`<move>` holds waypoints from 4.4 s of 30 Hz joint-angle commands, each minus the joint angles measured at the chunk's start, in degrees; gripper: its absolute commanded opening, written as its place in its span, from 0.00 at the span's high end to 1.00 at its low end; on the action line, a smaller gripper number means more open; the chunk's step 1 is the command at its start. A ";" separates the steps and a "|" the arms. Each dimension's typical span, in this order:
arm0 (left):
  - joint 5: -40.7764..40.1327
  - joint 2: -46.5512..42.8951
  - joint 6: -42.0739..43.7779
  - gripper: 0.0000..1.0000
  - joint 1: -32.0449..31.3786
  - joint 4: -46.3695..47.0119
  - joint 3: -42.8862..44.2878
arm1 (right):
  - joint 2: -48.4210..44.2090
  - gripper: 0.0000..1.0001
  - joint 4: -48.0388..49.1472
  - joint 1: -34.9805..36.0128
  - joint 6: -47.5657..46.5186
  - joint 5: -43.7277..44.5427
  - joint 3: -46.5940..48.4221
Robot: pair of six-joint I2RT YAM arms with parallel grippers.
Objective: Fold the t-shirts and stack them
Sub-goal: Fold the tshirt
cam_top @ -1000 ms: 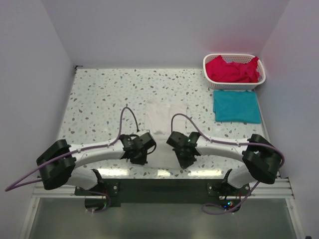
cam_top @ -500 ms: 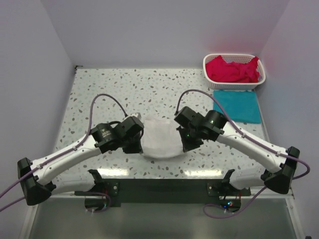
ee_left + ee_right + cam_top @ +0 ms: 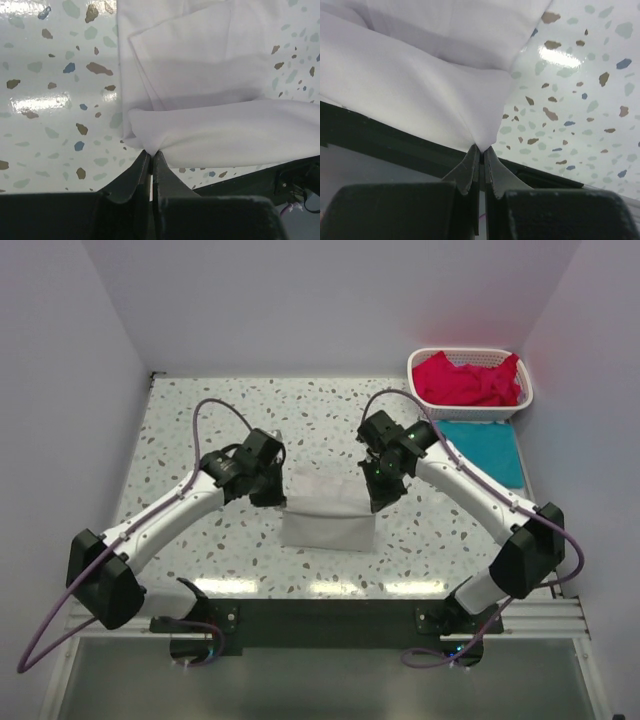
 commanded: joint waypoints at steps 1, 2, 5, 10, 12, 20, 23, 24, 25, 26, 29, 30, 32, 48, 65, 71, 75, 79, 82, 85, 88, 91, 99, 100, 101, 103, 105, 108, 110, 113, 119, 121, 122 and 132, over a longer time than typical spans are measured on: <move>2.84 3.12 4.70 1.00 3.71 5.75 4.25 | 2.09 1.00 1.06 -4.10 -5.85 -4.47 3.34; 3.64 4.27 5.75 1.00 4.42 6.63 4.87 | 2.97 1.00 1.23 -5.33 -6.38 -4.91 4.56; 4.87 9.01 7.95 1.00 6.97 8.03 8.47 | 6.75 1.00 3.24 -8.22 -7.70 -6.84 6.41; 6.37 19.38 10.07 1.00 11.71 12.69 14.53 | 15.52 1.00 8.08 -14.21 -8.58 -13.25 8.26; 7.43 24.72 11.21 1.00 12.68 16.38 16.81 | 18.17 1.00 11.07 -16.67 -8.32 -14.84 9.05; 10.06 39.60 13.50 1.00 13.66 24.47 23.94 | 28.29 1.00 21.52 -21.25 -6.74 -14.85 5.46; 10.59 41.01 12.28 1.00 13.57 26.14 21.67 | 29.52 1.00 25.48 -21.51 -6.30 -15.20 1.25; 10.77 40.49 11.75 1.00 13.57 26.32 19.57 | 30.13 1.00 25.84 -21.51 -6.39 -15.81 0.36; 10.59 39.97 11.13 1.00 13.57 26.50 18.07 | 30.14 1.00 26.28 -21.16 -6.39 -16.25 -0.52; 10.24 39.00 8.95 1.00 13.57 26.67 16.14 | 29.88 1.00 26.72 -20.73 -6.56 -16.60 -2.96; 11.12 32.77 4.64 1.00 12.69 28.34 4.73 | 27.07 1.00 26.28 -17.48 -7.53 -16.17 -8.50; 11.12 27.97 4.10 1.00 12.08 28.43 -1.83 | 26.10 1.00 25.93 -16.34 -7.70 -16.43 -10.09; 7.55 21.97 1.83 1.00 7.96 27.39 -8.54 | 21.98 1.00 25.49 -11.95 -7.53 -16.61 -15.34; -2.95 -8.04 -2.94 1.00 -1.37 19.90 -22.21 | 10.90 1.00 27.87 -1.38 -4.45 -15.30 -28.39; -6.90 3.49 -1.09 0.86 -1.37 28.61 -20.62 | 1.77 0.85 25.76 -2.52 -1.03 -9.41 -27.25; -8.04 -0.02 -0.30 0.55 -1.37 29.48 -20.35 | -6.23 0.67 23.65 -5.07 2.74 -1.24 -27.25; -7.34 -2.83 1.37 0.36 -1.37 30.10 -19.56 | -12.37 0.57 24.69 -4.99 3.72 4.39 -27.42; -5.41 -7.84 2.77 0.27 -2.07 31.15 -20.87 | -19.07 0.52 34.16 -4.64 0.21 -8.29 -31.62; -4.53 -12.94 3.04 0.26 -4.09 32.21 -23.86 | -20.92 0.52 41.10 -3.59 -0.50 -17.28 -35.14; -3.04 -17.60 3.74 0.33 -6.90 34.93 -27.99 | -20.93 0.51 48.74 -1.57 1.26 -25.38 -38.92; 1.43 -19.10 6.55 0.43 -8.31 39.32 -32.21 | -17.78 0.51 54.55 0.36 2.58 -30.22 -40.68; 5.65 -15.86 8.66 0.50 -8.58 42.31 -32.57 | -15.49 0.51 59.05 0.90 3.54 -31.02 -42.00; 5.49 -1.54 8.75 0.63 -8.67 49.24 -27.48 | -5.30 0.55 63.37 -1.47 2.32 -29.79 -42.71; 5.23 -0.31 8.58 0.64 -8.67 49.87 -26.86 | -4.32 0.56 64.15 -2.95 2.05 -30.31 -42.98; 4.71 2.06 8.58 0.64 -8.58 50.14 -25.73 | -3.71 0.56 64.68 -3.84 2.14 -30.32 -43.15; 3.05 4.35 8.31 0.64 -8.40 50.67 -24.58 | -2.30 0.57 66.78 -7.70 2.40 -31.02 -44.46; 2.16 7.08 8.23 0.64 -8.06 50.84 -22.91 | -1.42 0.57 67.85 -10.51 2.67 -33.12 -45.17; 2.33 9.54 6.91 0.64 -6.21 52.16 -22.37 | 1.83 0.57 67.41 -14.57 1.70 -33.74 -44.65; 3.56 11.56 5.68 0.64 -4.46 52.69 -22.55 | 5.59 0.58 66.97 -16.06 1.35 -34.62 -43.68; 6.01 14.46 4.10 0.64 -1.74 53.57 -23.07 | 9.99 0.58 67.77 -18.08 1.79 -36.73 -43.16; 10.15 18.33 2.60 0.64 3.89 57.26 -22.55 | 16.95 0.62 67.77 -24.32 1.52 -40.16 -38.41; 12.16 18.34 2.51 0.60 4.43 57.96 -21.76 | 16.43 0.62 67.77 -25.55 2.40 -40.86 -37.10; 12.78 17.90 2.60 0.58 4.43 57.96 -20.63 | 15.64 0.62 67.85 -25.64 2.92 -40.69 -36.65; 13.32 3.93 0.84 0.41 4.43 62.70 -26.58 | 3.25 0.52 81.72 -25.47 12.68 -46.39 -41.12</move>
